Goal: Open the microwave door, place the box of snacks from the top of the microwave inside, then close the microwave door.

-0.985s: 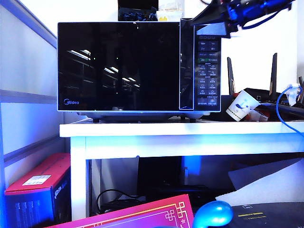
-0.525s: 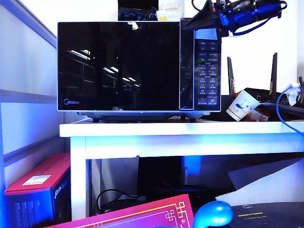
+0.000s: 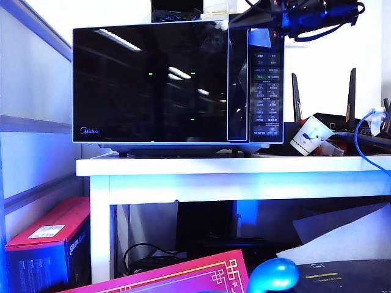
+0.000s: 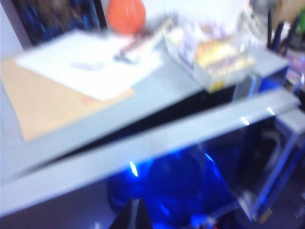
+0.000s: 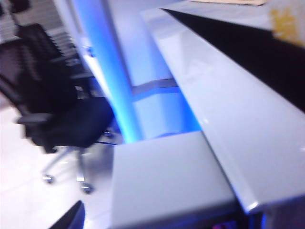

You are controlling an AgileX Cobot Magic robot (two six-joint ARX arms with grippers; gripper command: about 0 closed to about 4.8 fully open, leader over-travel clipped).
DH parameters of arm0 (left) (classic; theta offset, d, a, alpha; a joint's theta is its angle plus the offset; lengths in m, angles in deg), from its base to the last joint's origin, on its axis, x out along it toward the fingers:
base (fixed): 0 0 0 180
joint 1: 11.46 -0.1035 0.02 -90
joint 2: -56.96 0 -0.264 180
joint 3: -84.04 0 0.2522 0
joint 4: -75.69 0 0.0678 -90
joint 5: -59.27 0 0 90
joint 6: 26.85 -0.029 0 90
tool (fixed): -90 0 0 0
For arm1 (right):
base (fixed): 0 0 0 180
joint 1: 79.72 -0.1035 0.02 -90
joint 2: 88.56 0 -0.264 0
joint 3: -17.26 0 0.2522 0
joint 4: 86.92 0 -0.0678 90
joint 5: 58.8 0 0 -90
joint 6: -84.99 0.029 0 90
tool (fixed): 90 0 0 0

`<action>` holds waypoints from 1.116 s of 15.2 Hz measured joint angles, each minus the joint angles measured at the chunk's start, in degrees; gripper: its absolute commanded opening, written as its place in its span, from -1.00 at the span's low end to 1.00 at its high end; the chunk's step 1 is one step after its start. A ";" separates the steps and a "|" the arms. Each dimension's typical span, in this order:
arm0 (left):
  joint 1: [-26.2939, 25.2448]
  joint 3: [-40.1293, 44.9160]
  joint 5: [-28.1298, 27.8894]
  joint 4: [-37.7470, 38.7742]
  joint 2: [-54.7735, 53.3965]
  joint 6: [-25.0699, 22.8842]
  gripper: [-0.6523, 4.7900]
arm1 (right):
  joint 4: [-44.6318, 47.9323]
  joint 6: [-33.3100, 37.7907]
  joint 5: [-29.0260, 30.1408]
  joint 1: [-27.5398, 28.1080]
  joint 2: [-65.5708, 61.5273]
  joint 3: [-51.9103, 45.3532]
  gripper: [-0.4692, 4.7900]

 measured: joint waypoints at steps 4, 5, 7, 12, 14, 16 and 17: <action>0.00 -0.04 0.02 -4.15 -2.21 0.00 -0.78 | -1.31 2.49 2.80 0.00 0.15 0.02 0.24; 0.02 -0.04 0.02 -4.90 -2.91 0.00 -0.78 | -1.90 2.60 2.99 0.00 0.28 0.02 0.24; 0.00 -0.04 0.02 -7.54 -4.46 0.02 -0.78 | -3.19 2.75 2.97 -0.07 0.83 -0.02 0.24; 0.02 -0.02 1.70 -14.47 -10.21 0.24 -0.78 | -4.52 2.95 3.13 -0.07 1.66 -0.13 0.24; 0.00 -0.02 3.13 -17.09 -11.89 0.26 -0.78 | -5.07 3.19 5.62 -0.02 1.77 -0.35 0.24; 0.02 -0.02 3.58 -19.82 -13.88 0.26 -0.78 | -5.27 4.17 5.92 -0.02 1.88 -0.37 0.24; 0.02 -0.02 3.56 -20.48 -14.69 0.39 -0.78 | -5.31 4.31 6.32 -0.02 1.88 -0.37 0.24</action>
